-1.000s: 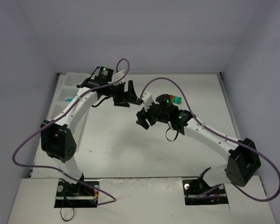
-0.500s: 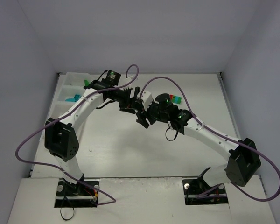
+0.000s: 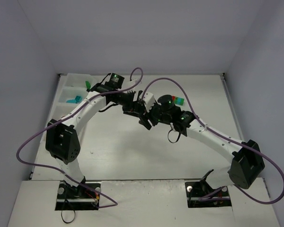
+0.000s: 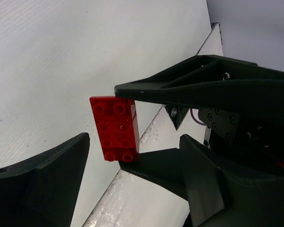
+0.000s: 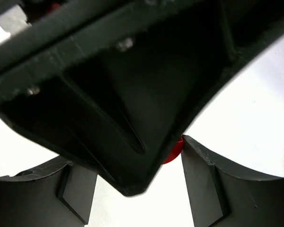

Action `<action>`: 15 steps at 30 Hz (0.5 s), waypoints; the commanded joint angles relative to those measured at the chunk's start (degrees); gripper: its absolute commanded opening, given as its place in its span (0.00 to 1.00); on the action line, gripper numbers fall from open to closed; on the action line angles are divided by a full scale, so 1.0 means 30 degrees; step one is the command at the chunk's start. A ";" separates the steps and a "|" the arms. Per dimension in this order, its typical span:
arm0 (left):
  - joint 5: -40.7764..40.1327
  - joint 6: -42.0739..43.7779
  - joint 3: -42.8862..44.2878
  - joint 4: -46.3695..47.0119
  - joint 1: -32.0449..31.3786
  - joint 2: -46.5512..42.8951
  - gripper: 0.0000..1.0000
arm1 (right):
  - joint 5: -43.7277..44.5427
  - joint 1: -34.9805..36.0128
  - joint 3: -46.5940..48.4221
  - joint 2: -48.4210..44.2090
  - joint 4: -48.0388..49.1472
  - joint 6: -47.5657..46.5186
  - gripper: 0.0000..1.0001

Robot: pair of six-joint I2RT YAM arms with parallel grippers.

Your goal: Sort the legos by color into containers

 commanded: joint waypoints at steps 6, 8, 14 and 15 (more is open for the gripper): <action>0.0382 -0.0924 0.0114 0.2293 -0.0856 -0.0067 0.61 | 0.0053 0.0164 0.1083 -0.0749 0.0968 -0.0152 0.00; 0.0353 -0.0924 -0.0090 0.2293 -0.0944 -0.0008 0.58 | 0.0141 0.0135 0.1083 -0.0749 0.0968 -0.0180 0.00; 0.0031 -0.0603 -0.0296 0.1913 -0.0945 0.0108 0.51 | 0.0317 0.0164 0.1083 -0.0778 0.1027 -0.0152 0.00; -0.0289 -0.0573 -0.0296 0.1854 -0.0945 0.0138 0.51 | 0.0288 0.0135 0.1083 -0.0807 0.1056 -0.0151 0.00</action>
